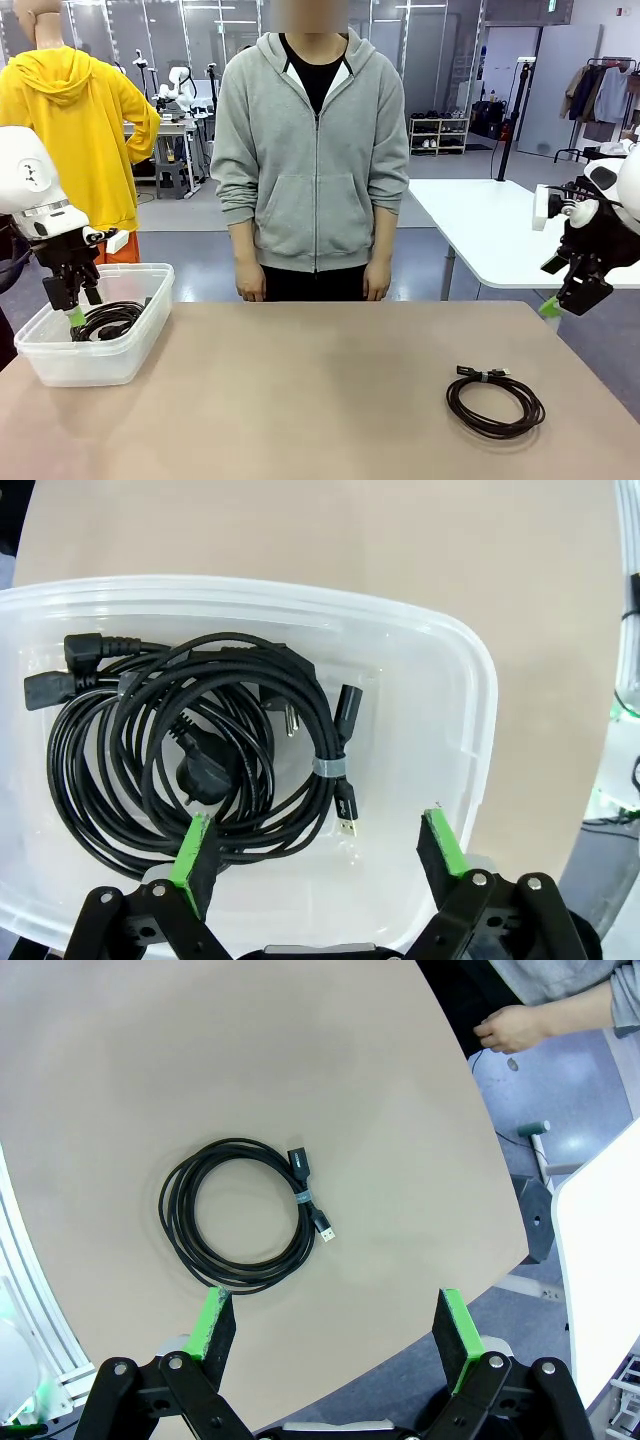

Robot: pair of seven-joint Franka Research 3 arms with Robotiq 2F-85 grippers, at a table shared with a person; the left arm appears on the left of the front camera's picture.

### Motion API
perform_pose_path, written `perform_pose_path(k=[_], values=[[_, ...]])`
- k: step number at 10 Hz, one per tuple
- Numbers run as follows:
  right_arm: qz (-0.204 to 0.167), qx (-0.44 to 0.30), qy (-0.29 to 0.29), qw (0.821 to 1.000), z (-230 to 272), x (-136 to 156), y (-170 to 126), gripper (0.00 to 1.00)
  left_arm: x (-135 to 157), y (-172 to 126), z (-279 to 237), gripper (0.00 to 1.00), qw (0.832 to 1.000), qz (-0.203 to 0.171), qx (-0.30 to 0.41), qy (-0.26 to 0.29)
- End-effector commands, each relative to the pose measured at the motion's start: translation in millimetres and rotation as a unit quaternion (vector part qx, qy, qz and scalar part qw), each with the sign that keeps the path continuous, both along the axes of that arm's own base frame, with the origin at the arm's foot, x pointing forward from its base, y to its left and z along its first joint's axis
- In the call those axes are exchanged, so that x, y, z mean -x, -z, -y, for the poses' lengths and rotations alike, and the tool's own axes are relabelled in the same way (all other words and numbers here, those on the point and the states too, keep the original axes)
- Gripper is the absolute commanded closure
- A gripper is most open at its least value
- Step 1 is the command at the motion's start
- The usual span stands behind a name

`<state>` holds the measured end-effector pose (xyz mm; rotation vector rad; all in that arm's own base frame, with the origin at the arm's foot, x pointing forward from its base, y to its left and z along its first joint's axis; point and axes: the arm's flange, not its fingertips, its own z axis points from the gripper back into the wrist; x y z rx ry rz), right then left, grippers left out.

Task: Organize and store the cables.
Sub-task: Place the USB Extension Cable into the Organizing box.

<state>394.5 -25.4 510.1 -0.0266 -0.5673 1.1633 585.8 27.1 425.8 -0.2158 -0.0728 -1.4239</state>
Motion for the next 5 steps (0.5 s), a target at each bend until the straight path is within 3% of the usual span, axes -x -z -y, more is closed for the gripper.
perform_pose_path(k=[1, 5], values=[[-0.001, 0.000, 0.000, 1.000, 0.1, -0.4, 0.3, 0.00, -0.3, -0.7, -0.4, 0.00, 1.000, 0.002, -0.005, 0.003], [-0.001, 0.000, 0.000, 1.000, 0.1, -0.4, 0.3, 0.00, -0.3, -0.7, -0.4, 0.00, 1.000, 0.002, -0.005, 0.003]])
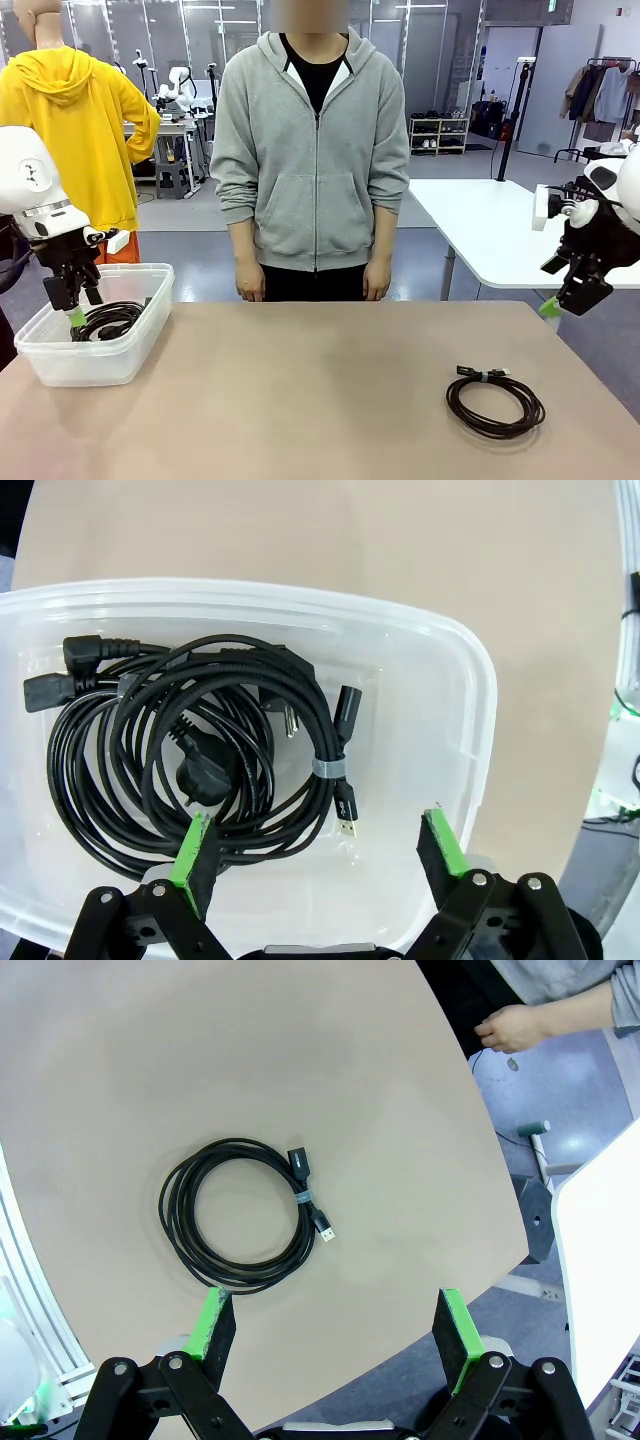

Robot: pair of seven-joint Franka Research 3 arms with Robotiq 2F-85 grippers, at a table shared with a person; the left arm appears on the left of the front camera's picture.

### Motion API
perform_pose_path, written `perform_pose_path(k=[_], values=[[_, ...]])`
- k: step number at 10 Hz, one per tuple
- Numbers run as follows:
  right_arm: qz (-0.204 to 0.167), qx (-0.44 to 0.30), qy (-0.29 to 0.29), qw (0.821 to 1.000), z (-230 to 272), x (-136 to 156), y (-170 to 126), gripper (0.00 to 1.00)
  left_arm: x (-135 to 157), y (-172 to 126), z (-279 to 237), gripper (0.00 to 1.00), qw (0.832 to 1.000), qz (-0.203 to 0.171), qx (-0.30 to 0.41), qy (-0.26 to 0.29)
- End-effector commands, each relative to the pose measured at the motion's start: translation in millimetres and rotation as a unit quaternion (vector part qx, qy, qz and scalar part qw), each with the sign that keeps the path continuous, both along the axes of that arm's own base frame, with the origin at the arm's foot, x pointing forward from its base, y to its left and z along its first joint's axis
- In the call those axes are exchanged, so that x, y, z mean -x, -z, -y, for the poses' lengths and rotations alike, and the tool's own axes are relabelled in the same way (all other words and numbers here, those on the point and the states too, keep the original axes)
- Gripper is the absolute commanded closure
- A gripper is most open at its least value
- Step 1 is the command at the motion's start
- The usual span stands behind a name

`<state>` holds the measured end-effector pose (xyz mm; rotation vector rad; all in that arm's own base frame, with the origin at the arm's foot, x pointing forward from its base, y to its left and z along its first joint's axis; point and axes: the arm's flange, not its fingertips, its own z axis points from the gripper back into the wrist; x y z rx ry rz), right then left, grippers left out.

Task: Organize and store the cables.
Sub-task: Place the USB Extension Cable into the Organizing box.

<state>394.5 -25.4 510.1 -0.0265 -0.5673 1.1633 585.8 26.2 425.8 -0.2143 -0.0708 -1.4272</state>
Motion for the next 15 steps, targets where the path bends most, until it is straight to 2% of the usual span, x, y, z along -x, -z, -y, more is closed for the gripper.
perform_pose_path(k=[1, 6, 7, 8, 9, 11, 13, 15], values=[[-0.001, 0.000, 0.000, 1.000, 0, 0, 0, 0.00, 0, -1, -1, 0.00, 1.000, 0.002, -0.004, 0.001], [-0.001, 0.000, 0.000, 1.000, 0, 0, 0, 0.00, 0, 0, 0, 0.00, 1.000, 0.000, 0.000, 0.000], [-0.001, 0.000, 0.000, 1.000, 0, 0, 0, 0.00, 7, -30, 12, 0.00, 0.998, 0.008, -0.002, -0.059], [-0.001, 0.000, 0.000, 1.000, 0, 0, 0, 0.00, 26, -59, 25, 0.00, 0.992, 0.011, 0.001, -0.127], [-0.001, 0.000, 0.000, 1.000, 0, 0, 0, 0.00, 53, -78, 34, 0.00, 0.987, 0.018, -0.011, -0.161], [-0.001, 0.000, 0.000, 1.000, 0, 0, 0, 0.00, 112, -98, 39, 0.00, 0.972, 0.039, 0.024, -0.229], [-0.001, 0.000, 0.000, 1.000, 0, 0, 0, 0.00, 176, -99, 43, 0.00, 0.954, 0.097, 0.054, -0.279], [-0.001, 0.000, 0.000, 1.000, 0, 0, 0, 0.00, 233, -76, 31, 0.00, 0.931, 0.210, 0.087, -0.287]])
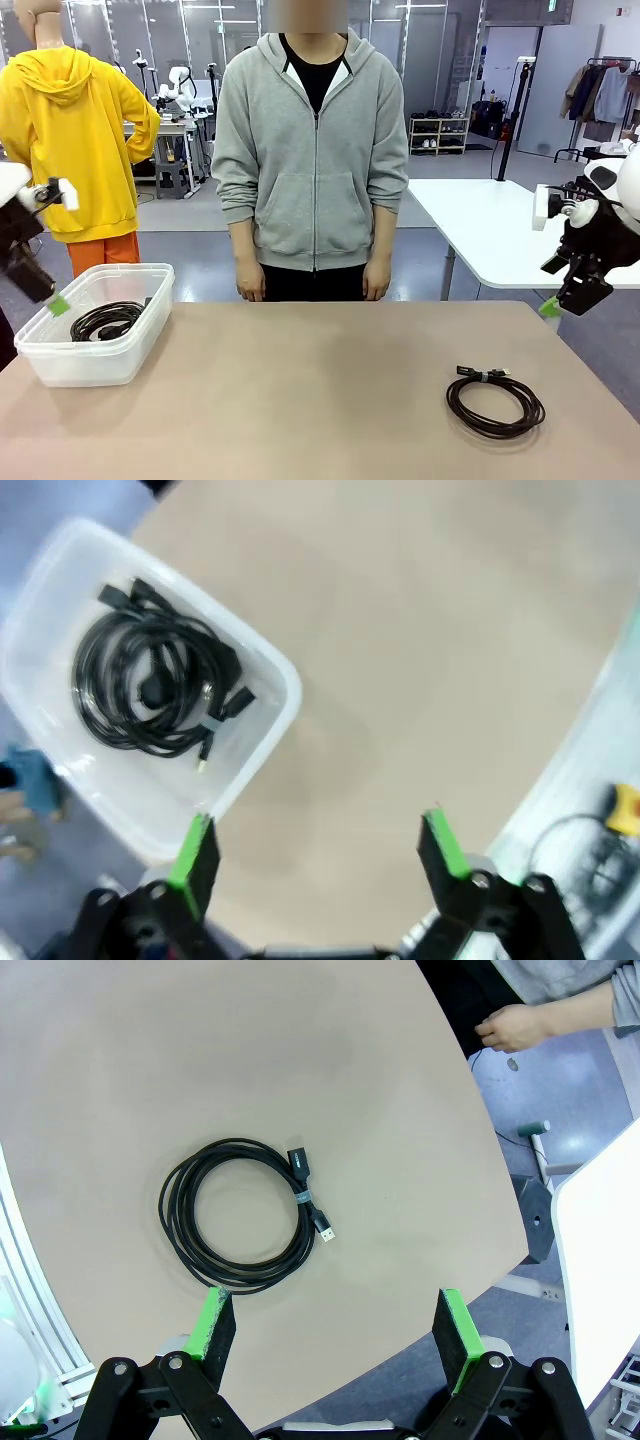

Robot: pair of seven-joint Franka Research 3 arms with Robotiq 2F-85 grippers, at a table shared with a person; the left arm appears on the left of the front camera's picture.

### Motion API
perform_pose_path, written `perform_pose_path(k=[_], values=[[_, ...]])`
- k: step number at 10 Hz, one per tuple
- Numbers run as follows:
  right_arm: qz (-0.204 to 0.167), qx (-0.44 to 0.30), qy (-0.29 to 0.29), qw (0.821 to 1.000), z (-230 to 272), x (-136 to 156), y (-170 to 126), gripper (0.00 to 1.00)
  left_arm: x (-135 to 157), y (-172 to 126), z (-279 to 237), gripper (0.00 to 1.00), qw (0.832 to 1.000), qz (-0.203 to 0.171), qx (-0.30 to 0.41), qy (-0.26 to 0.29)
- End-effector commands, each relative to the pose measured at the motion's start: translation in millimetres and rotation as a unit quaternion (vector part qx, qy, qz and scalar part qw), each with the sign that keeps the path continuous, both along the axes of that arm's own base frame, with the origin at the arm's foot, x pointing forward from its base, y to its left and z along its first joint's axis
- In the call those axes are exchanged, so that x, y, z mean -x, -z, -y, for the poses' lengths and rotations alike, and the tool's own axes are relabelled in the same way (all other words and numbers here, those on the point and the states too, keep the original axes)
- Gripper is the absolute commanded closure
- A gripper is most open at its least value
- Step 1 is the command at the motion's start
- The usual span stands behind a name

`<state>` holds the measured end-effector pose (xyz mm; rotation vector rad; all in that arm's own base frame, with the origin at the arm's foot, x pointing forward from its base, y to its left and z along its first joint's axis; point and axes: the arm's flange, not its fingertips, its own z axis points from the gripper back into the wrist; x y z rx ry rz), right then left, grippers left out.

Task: Organize and store the cables.
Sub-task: Place the USB Extension Cable into the Organizing box.

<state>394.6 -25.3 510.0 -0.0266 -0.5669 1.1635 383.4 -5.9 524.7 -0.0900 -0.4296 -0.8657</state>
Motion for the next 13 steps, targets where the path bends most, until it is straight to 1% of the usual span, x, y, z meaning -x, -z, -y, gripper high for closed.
perform_pose_path(k=[1, 2, 3, 4, 5, 11, 12, 13], values=[[-0.001, 0.000, 0.000, 1.000, 0, 0, 0, 0.00, 40, 37, -9, 0.00, 0.995, 0.093, 0.023, 0.002], [-0.001, 0.000, 0.000, 1.000, 0, 0, 0, 0.00, 43, 46, -15, 0.00, 0.994, 0.103, 0.028, 0.000], [-0.001, 0.000, 0.000, 1.000, 0, 0, 0, 0.00, 43, 48, -20, 0.00, 0.994, 0.106, 0.038, 0.008], [-0.001, 0.000, 0.000, 1.000, 0, 0, 0, 0.00, 44, 48, -22, 0.00, 0.995, 0.088, 0.044, 0.023], [-0.001, 0.000, 0.000, 1.000, 0, 0, 0, 0.00, 26, 11, -20, 0.00, 0.995, 0.092, 0.031, -0.012], [0.000, 0.000, 0.000, 1.000, 0, 0, 0, 0.00, 26, 11, -20, 0.00, 0.995, 0.092, 0.031, -0.012], [-0.013, 0.051, -0.043, 0.998, -15, 2, -22, 0.00, 26, 11, -20, 0.00, 0.995, 0.092, 0.031, -0.012], [-0.012, 0.091, -0.082, 0.992, -29, -14, -22, 0.00, 26, 11, -20, 0.00, 0.995, 0.092, 0.031, -0.012]])
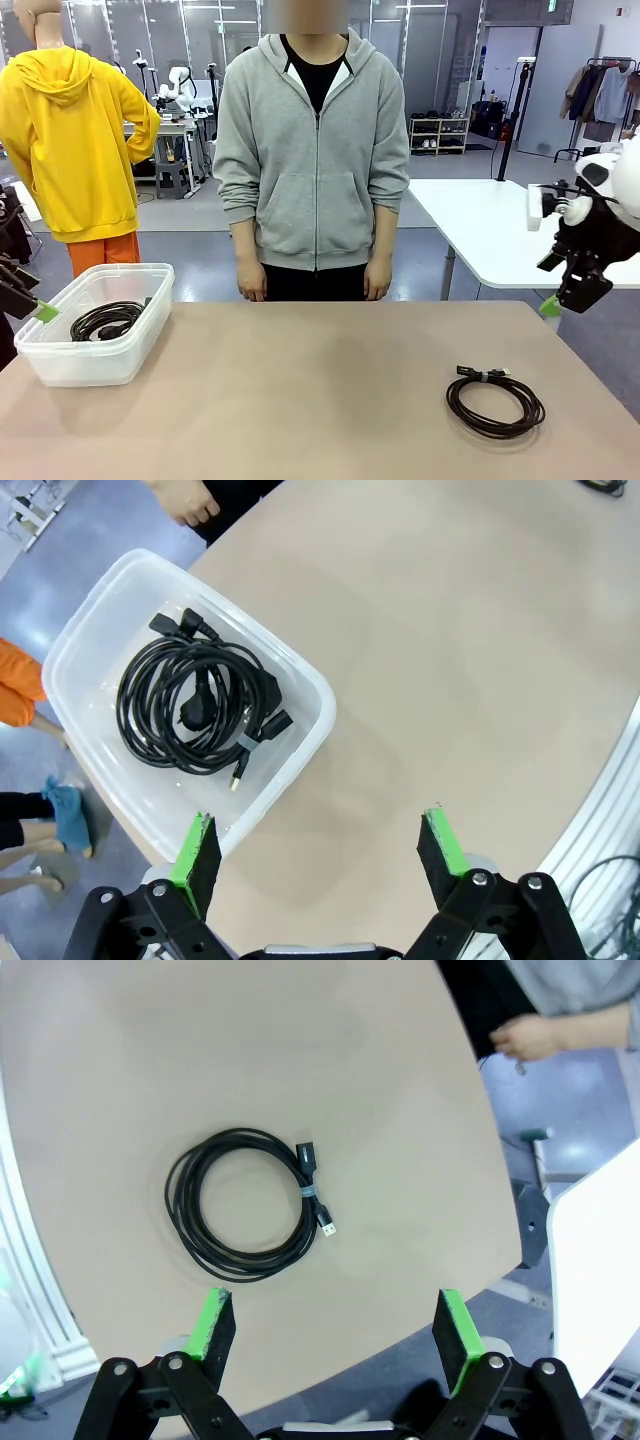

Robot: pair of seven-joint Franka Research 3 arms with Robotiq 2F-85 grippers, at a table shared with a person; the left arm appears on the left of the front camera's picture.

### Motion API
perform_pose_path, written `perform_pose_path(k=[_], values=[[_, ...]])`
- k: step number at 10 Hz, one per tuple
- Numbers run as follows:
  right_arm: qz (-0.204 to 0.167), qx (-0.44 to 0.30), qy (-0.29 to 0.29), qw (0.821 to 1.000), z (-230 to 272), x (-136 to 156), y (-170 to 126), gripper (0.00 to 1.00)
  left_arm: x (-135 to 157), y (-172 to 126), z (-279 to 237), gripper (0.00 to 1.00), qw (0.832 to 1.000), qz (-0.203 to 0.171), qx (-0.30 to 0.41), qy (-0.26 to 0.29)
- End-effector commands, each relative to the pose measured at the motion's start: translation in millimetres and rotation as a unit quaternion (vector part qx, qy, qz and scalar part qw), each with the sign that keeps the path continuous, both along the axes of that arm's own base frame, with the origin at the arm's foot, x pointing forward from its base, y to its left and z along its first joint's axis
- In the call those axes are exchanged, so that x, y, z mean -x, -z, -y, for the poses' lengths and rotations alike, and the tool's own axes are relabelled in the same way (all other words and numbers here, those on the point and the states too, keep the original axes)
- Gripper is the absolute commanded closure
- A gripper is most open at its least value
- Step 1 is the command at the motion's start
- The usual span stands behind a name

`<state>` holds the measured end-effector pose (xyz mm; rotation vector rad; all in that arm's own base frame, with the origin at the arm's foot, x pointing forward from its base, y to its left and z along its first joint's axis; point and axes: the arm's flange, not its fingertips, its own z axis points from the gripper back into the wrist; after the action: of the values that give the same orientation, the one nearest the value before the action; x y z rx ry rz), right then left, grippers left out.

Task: Organize and store the cables.
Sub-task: Place the USB Extension Cable into the Organizing box.

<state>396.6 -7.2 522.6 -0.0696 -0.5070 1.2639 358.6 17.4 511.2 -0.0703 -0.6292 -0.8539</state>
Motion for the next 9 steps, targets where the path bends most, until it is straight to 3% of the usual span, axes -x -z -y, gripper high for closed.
perform_pose_path(k=[1, 2, 7, 9], values=[[-0.006, 0.101, -0.075, 0.992, -24, -26, -4, 0.00, 1, -2, 3, 0.00, 1.000, 0.001, -0.001, -0.007], [-0.029, 0.107, -0.116, 0.987, -36, -40, 1, 0.00, 1, -2, 3, 0.00, 1.000, 0.001, -0.001, -0.007], [-0.152, 0.109, -0.084, 0.979, -63, -92, 69, 0.00, 1, -2, 3, 0.00, 1.000, 0.001, -0.001, -0.007], [-0.148, 0.116, -0.074, 0.979, -67, -96, 120, 0.00, 1, -2, 3, 0.00, 1.000, 0.001, -0.001, -0.007]])
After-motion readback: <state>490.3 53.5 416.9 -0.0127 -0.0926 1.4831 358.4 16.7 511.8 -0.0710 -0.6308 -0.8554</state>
